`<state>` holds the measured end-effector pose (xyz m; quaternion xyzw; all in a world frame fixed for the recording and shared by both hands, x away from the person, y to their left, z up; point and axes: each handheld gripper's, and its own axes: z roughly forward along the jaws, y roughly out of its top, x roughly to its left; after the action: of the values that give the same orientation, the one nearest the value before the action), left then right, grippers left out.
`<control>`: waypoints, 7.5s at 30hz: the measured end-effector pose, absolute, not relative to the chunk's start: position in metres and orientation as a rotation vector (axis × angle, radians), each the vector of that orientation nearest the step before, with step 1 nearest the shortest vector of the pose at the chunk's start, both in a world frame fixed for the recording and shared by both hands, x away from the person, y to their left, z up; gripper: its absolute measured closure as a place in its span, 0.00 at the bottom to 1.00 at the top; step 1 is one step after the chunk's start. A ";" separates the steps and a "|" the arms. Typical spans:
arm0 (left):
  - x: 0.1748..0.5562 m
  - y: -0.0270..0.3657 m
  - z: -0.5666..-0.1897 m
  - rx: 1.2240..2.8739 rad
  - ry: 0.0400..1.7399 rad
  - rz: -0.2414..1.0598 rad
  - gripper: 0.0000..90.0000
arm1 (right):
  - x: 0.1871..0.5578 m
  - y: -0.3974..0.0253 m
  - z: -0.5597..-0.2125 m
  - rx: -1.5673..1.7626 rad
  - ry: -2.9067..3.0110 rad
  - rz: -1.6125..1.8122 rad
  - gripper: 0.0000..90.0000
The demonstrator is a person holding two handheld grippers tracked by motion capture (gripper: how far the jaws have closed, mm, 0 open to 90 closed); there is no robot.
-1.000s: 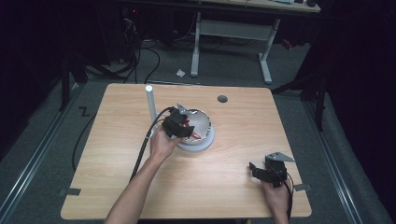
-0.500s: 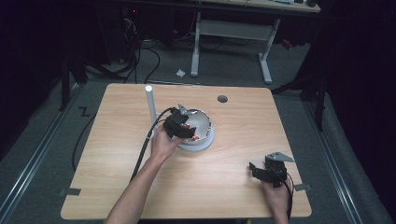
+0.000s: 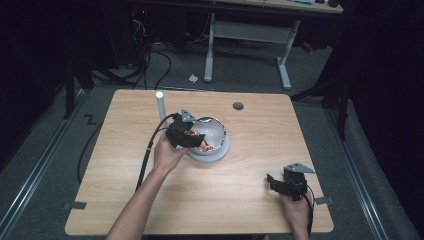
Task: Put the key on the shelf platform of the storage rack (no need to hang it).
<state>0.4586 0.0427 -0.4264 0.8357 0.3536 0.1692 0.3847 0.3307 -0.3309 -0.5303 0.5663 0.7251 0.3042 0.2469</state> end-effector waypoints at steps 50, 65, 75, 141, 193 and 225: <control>0.410 0.124 -0.393 1.974 0.953 0.459 0.37 | 0.331 -0.331 -0.530 1.544 1.977 0.829 0.31; 0.399 0.145 -0.392 1.950 0.984 0.476 0.37 | 0.331 -0.331 -0.530 1.544 1.977 0.830 0.31; 0.391 0.158 -0.391 1.933 1.001 0.492 0.37 | 0.331 -0.331 -0.530 1.545 1.977 0.829 0.31; 0.351 0.218 -0.427 1.834 1.182 0.490 0.39 | 0.330 -0.330 -0.530 1.542 1.980 0.825 0.30; 0.351 0.214 -0.495 1.903 1.308 0.424 0.40 | 0.330 -0.330 -0.530 1.544 1.978 0.826 0.30; 0.352 0.196 -0.537 1.970 1.328 0.583 0.35 | 0.330 -0.330 -0.530 1.543 1.978 0.825 0.30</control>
<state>0.3523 0.1962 -0.5365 0.7571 0.5102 0.2242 0.3408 0.3301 -0.3299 -0.5304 0.5662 0.7255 0.3028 0.2477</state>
